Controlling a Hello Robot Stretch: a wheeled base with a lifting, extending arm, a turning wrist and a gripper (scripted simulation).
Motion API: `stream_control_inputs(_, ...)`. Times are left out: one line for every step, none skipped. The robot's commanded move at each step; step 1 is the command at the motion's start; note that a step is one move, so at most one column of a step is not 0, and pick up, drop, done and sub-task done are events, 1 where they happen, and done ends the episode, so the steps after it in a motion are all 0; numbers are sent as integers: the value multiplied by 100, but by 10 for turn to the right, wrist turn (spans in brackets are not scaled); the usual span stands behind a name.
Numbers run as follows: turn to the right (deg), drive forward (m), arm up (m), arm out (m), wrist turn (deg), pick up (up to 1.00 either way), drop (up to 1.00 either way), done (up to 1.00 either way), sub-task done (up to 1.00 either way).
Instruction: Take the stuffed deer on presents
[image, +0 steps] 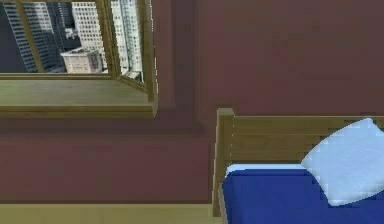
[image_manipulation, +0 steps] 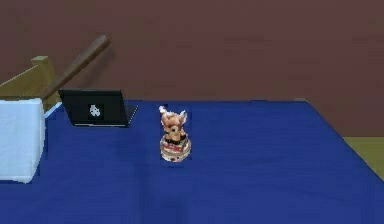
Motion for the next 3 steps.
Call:
stream_control_inputs(0, 0, 18, 0, 0, 0, 0, 0, 0)
stream_control_inputs(0, 0, 0, 50, 0, 0, 0, 0, 0)
stream_control_inputs(0, 0, 0, 0, 450, 0, 0, 0, 0)
